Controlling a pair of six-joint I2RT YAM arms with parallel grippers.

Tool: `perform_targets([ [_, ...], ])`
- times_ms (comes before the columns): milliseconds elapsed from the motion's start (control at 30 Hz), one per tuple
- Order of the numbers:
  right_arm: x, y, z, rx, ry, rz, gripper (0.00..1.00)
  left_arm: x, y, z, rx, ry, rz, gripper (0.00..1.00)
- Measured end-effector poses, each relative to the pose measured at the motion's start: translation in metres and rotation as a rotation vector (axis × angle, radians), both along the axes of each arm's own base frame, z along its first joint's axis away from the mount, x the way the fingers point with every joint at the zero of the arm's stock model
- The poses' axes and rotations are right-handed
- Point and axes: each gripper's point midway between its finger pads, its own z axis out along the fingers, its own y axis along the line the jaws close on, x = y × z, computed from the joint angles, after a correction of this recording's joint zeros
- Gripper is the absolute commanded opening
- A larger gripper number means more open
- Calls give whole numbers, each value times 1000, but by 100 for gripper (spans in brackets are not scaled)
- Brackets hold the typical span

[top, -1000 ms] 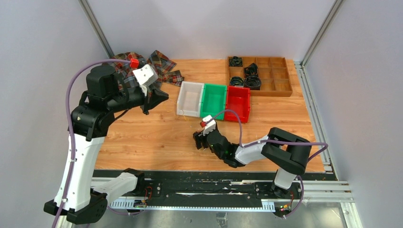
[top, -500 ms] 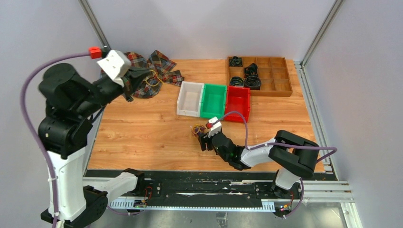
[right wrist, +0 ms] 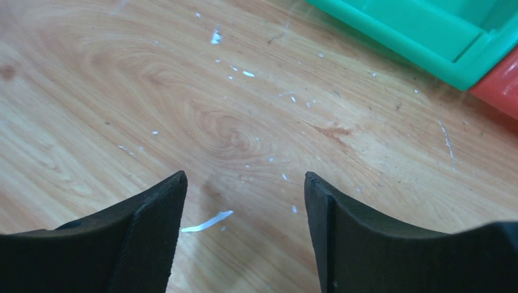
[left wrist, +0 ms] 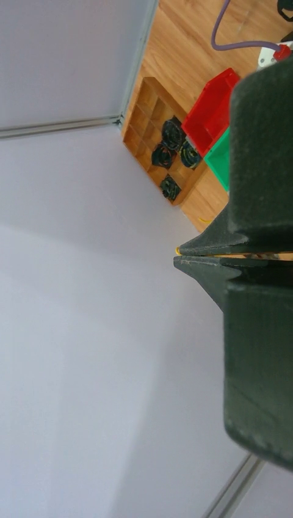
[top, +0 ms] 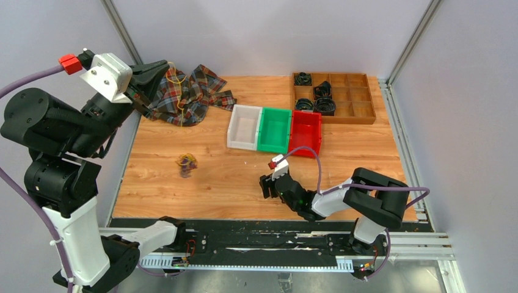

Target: Untangle the cables

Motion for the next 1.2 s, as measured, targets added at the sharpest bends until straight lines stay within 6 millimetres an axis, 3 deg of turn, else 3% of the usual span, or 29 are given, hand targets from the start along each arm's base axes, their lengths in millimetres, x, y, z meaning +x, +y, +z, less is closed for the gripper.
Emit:
perform_targets([
  [67, -3, 3, 6, 11, -2, 18, 79, 1, -2, -5, 3, 11, -12, 1],
  [167, -8, 17, 32, 49, -31, 76, 84, 3, -5, -20, 15, 43, -25, 1],
  [400, -34, 86, 163, 277, -186, 335, 86, 9, -12, -73, 62, 151, -55, 1],
  [500, -45, 100, 191, 325, -218, 421, 86, 8, -16, -92, 78, 189, -80, 1],
  [633, -51, 106, 181, 292, -214, 473, 86, 3, -23, -104, 83, 218, -126, 1],
  [900, -40, 107, 147, 183, -200, 450, 80, -8, -35, -106, 68, 242, -216, 1],
  [1200, -21, 115, 157, 176, -231, 401, 78, -14, -42, -107, 67, 253, -271, 1],
])
